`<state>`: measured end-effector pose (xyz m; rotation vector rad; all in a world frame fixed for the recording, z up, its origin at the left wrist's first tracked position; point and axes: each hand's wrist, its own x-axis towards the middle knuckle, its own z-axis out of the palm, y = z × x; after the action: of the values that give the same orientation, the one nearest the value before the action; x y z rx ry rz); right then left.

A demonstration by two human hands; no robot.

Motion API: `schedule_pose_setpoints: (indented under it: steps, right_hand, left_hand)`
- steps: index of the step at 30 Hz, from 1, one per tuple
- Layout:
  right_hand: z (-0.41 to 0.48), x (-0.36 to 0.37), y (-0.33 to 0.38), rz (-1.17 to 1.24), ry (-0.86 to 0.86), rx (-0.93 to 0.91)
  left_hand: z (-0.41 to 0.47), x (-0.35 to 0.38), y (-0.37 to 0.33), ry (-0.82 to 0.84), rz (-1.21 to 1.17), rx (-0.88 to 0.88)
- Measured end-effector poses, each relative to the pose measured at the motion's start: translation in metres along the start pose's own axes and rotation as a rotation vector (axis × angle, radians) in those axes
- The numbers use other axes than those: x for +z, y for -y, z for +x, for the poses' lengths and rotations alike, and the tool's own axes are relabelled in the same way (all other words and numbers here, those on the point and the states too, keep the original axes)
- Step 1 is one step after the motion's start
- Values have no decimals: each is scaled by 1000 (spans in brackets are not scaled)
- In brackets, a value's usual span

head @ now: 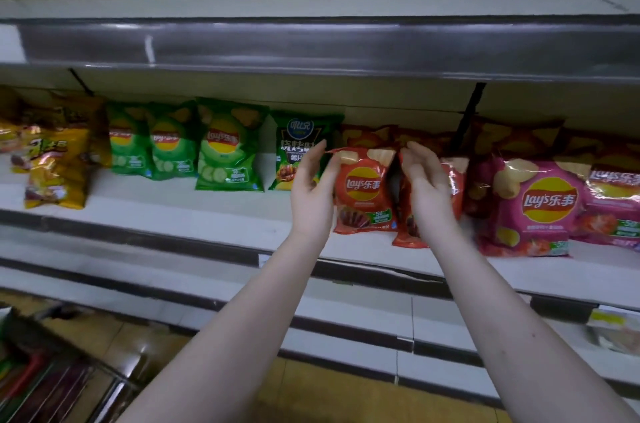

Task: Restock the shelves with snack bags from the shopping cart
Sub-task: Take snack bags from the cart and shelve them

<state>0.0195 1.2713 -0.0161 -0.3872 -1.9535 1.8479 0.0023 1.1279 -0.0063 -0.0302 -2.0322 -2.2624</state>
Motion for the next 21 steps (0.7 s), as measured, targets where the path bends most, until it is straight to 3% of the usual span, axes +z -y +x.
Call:
schedule_pose_setpoints:
  steps: [8,21]
  right_hand:
    - [-81,129,25,85,310,-22]
    - [-327,421,32,132,894,43]
  left_hand:
    - [-34,-143,-31,-140,-12,43]
    - [-167,-518,-60,-788,80,32]
